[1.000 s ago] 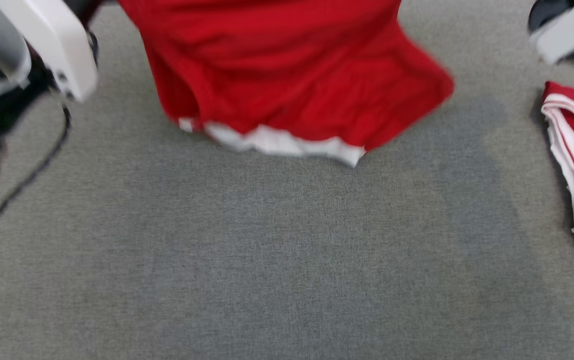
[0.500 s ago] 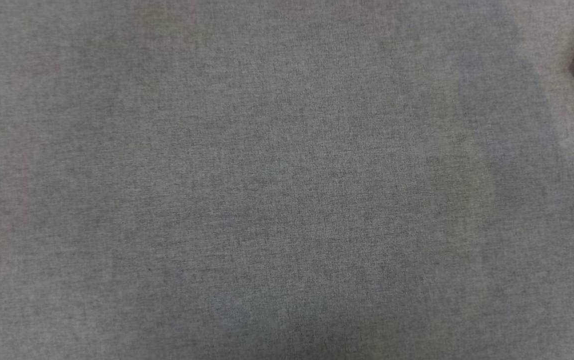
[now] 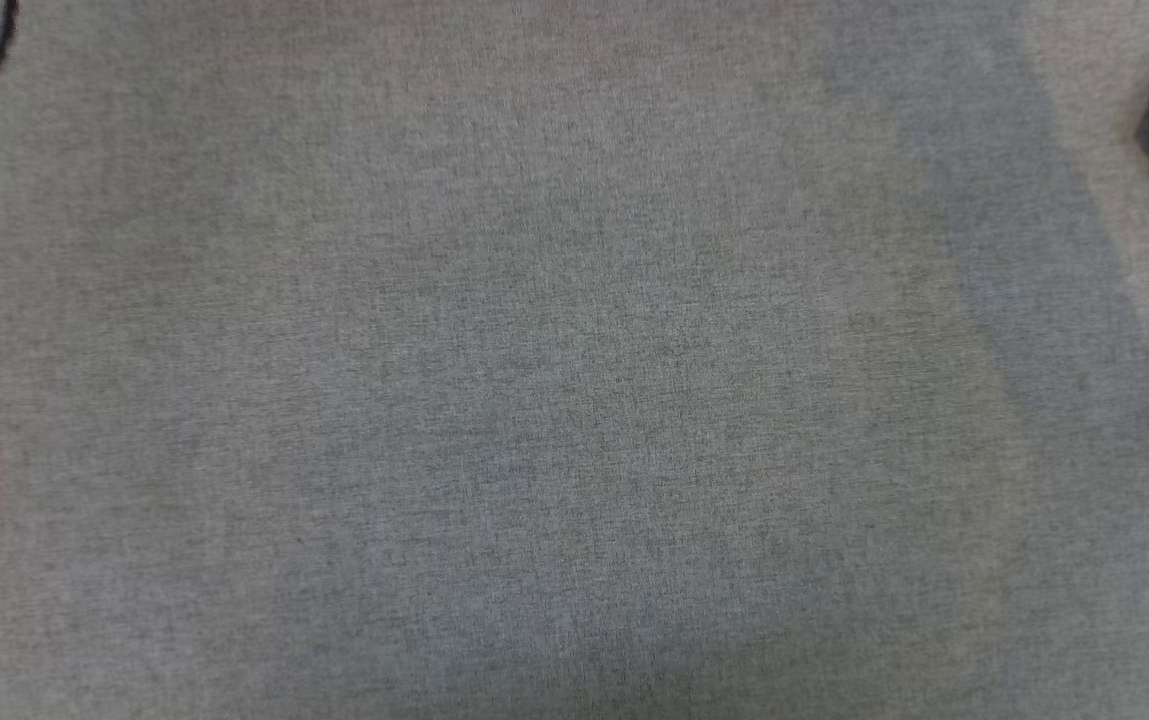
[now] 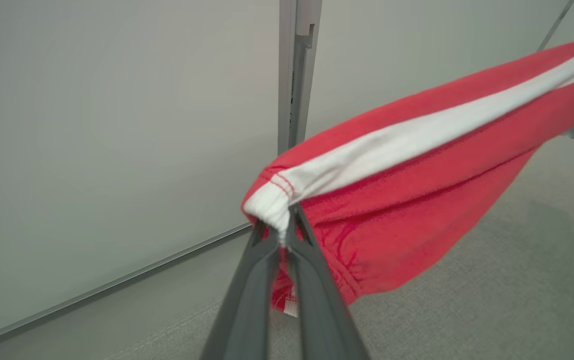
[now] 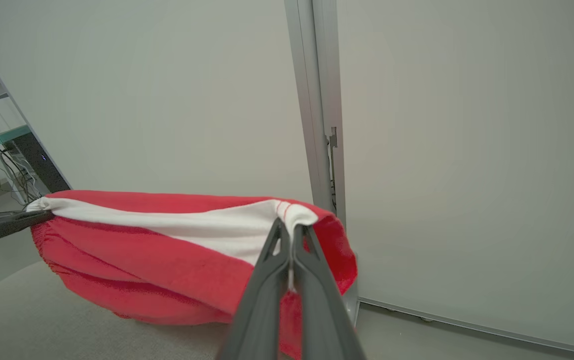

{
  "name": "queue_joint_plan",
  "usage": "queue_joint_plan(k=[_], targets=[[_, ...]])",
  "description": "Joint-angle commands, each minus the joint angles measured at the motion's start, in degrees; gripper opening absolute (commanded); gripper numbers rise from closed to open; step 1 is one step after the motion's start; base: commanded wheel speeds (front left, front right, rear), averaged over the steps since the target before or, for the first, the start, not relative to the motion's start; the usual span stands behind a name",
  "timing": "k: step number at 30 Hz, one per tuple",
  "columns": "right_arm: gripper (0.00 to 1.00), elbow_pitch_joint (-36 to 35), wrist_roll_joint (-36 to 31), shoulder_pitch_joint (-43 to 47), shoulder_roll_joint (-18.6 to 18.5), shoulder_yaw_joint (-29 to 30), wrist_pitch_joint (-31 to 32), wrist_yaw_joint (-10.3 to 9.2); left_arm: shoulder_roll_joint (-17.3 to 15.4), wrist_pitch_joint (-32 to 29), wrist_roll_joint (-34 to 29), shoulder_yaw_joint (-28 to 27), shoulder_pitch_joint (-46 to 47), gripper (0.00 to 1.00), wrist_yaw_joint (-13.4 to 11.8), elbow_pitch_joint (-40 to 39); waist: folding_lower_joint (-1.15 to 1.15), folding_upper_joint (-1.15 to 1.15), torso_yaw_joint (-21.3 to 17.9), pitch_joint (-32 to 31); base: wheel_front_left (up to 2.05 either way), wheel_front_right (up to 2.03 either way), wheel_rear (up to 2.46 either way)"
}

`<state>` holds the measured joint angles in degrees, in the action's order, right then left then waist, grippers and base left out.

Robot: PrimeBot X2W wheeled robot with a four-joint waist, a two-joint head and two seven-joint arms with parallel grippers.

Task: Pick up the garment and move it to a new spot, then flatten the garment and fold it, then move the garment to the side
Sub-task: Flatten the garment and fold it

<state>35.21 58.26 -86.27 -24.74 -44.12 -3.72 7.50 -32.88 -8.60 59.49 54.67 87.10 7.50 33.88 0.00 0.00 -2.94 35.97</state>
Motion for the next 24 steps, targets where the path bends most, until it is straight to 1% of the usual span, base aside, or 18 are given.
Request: queue_joint_plan(k=[1,6,9,12,14,18,21,24], targets=[[0.00,-0.3,0.9,2.7,-1.1,-1.2,-0.9,0.00,-0.6,1.2,2.2,0.6,-2.3,0.00,-0.1,-0.6,0.00,0.00,0.2,-1.8,0.00,0.00,0.00],[0.00,-1.5,4.2,11.4,-3.2,-6.4,-1.7,0.00,-2.1,2.8,9.3,4.6,-11.3,0.00,0.0,-4.5,0.00,0.00,0.8,-8.5,0.00,0.00,0.00],[0.00,-2.9,5.6,17.4,-4.6,-9.4,-2.1,0.00,-3.2,4.0,12.2,7.4,-17.4,0.00,0.0,-8.6,0.00,0.00,0.9,-12.8,0.00,0.00,0.00],[0.00,-4.3,6.5,22.9,-6.6,-11.7,-3.1,0.00,-5.4,5.1,13.0,10.4,-23.0,0.00,0.0,-12.0,0.00,0.00,0.9,-16.6,0.00,0.00,0.00],[0.00,-5.2,7.7,26.9,-7.6,-13.0,-3.5,0.00,-6.2,5.5,14.0,12.2,-26.5,0.00,0.0,-14.1,0.00,0.00,1.0,-19.2,0.00,0.00,0.00],[0.00,-7.3,9.4,33.4,-10.3,-14.8,-2.9,0.00,-8.8,3.8,15.4,14.8,-32.4,0.00,-0.1,-18.7,0.00,0.00,0.9,-23.6,0.00,0.00,0.00],[0.00,-9.7,10.9,37.8,-12.6,-15.3,-1.7,0.00,-11.0,1.8,17.0,15.8,-36.1,0.00,-1.8,-24.0,0.00,0.00,0.7,-26.1,0.00,0.00,0.00],[0.00,-13.2,12.8,42.1,-15.2,-15.2,-0.2,0.00,-14.0,0.3,18.3,16.4,-39.7,0.00,-4.4,-30.7,0.00,0.00,0.5,-28.1,0.00,0.00,0.00]])
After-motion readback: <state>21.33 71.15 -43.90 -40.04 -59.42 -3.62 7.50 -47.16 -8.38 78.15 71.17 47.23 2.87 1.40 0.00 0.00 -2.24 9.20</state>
